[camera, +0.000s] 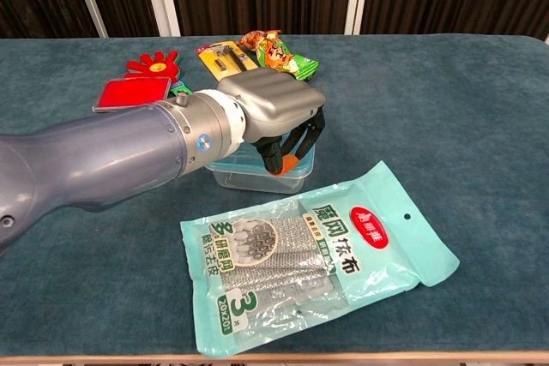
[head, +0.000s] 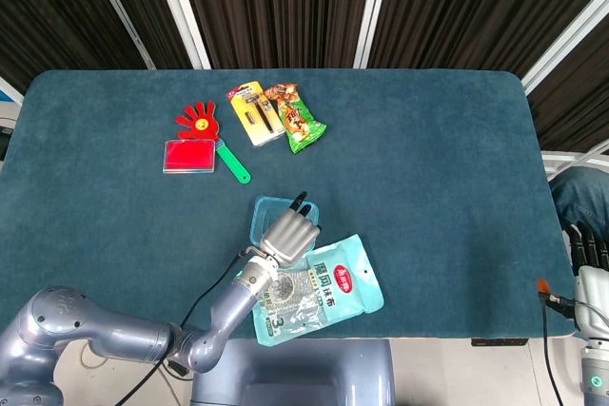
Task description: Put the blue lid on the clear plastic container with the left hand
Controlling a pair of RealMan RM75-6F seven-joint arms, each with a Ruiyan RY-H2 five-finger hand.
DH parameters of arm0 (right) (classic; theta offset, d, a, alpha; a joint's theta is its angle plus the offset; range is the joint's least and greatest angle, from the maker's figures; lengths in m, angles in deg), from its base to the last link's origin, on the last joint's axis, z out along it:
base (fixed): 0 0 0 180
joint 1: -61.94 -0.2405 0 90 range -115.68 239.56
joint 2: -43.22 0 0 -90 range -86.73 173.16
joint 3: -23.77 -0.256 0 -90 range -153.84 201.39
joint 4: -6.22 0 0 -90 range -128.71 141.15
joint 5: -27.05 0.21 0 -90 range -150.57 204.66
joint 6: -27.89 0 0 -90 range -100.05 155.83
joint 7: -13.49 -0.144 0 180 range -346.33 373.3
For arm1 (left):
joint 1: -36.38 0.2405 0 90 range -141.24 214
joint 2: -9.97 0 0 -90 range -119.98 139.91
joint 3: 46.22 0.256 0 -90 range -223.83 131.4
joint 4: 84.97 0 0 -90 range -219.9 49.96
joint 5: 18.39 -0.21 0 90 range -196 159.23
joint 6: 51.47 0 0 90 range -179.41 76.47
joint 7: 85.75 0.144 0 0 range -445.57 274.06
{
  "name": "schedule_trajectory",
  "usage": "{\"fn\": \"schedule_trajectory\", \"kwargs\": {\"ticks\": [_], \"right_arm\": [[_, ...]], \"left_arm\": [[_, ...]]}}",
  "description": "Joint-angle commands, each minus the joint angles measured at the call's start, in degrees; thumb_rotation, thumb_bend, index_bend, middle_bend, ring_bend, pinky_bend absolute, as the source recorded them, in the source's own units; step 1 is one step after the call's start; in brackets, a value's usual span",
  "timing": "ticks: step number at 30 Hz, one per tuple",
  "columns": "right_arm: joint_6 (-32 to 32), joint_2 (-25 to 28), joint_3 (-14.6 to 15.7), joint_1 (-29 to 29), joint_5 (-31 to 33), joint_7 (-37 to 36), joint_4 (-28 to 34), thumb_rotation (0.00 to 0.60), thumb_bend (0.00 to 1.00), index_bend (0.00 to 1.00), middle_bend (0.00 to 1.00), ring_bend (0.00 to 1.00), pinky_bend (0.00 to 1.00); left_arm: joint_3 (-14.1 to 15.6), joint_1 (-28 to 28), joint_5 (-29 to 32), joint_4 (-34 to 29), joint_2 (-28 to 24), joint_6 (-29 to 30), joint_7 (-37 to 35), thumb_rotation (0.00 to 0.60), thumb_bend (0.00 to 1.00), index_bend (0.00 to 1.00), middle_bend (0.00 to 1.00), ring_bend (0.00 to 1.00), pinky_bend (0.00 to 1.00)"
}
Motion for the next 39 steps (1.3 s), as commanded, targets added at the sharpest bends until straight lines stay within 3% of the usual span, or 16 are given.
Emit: {"fn": "schedule_trajectory", "kwargs": {"ticks": [1, 39], "right_arm": [[0.0, 0.0, 0.0, 0.0, 0.0, 0.0, 0.0, 0.6, 0.35, 0.0, 0.0, 0.0, 0.0], [-0.1, 0.1, 0.1, 0.1, -0.1, -0.5, 0.0, 0.6, 0.35, 0.0, 0.0, 0.0, 0.0]], "left_arm": [[0.0, -0.1, 0.1, 0.4, 0.4, -0.2, 0.1, 0.6, 0.49, 0.62, 0.57, 0.2, 0.06], [3.2, 1.6, -3.3, 8.5, 4.2, -2.4, 0.6, 0.6, 0.49, 0.62, 0.57, 0.2, 0.06]]}}
